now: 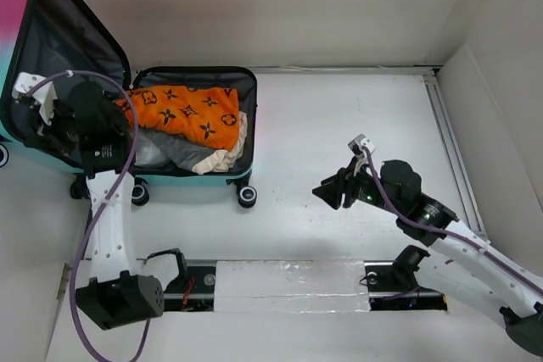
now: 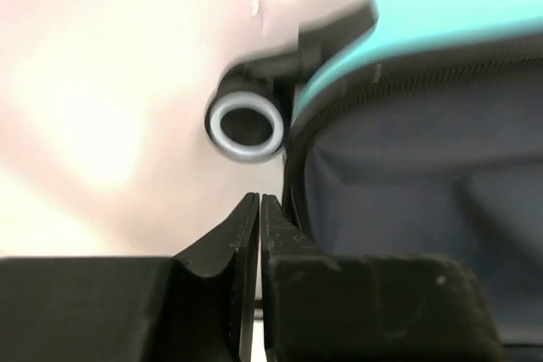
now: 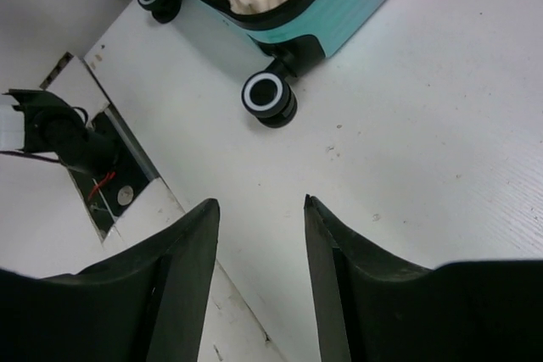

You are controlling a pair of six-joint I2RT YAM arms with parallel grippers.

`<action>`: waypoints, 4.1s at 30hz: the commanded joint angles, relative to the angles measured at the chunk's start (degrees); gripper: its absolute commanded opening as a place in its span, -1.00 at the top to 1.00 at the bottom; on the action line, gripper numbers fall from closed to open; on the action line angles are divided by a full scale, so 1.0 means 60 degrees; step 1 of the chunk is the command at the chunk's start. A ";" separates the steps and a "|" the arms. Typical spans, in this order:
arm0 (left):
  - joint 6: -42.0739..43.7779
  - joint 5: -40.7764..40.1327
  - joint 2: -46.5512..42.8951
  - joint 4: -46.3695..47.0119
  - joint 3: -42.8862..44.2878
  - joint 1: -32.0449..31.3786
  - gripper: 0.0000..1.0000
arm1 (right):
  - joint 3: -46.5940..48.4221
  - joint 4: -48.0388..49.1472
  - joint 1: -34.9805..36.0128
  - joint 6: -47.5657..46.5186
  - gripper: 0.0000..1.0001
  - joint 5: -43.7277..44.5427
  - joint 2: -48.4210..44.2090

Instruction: Pack the luggage

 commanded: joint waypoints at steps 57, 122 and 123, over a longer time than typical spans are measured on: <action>-0.6954 0.4958 -0.1438 -0.5463 -0.0604 0.0776 -0.45 | 0.0235 0.1861 0.0607 -0.0050 -0.07 -0.0561 0.1193; -0.2001 2.0951 -0.0662 -0.3077 0.0406 -0.2537 -0.58 | 0.2416 0.1715 0.0783 0.0668 -0.10 0.1387 0.3271; -0.2001 2.1463 -0.0749 -0.3178 0.0551 -0.2537 -0.68 | 0.2418 0.1714 0.0783 0.0668 -0.10 0.1505 0.3271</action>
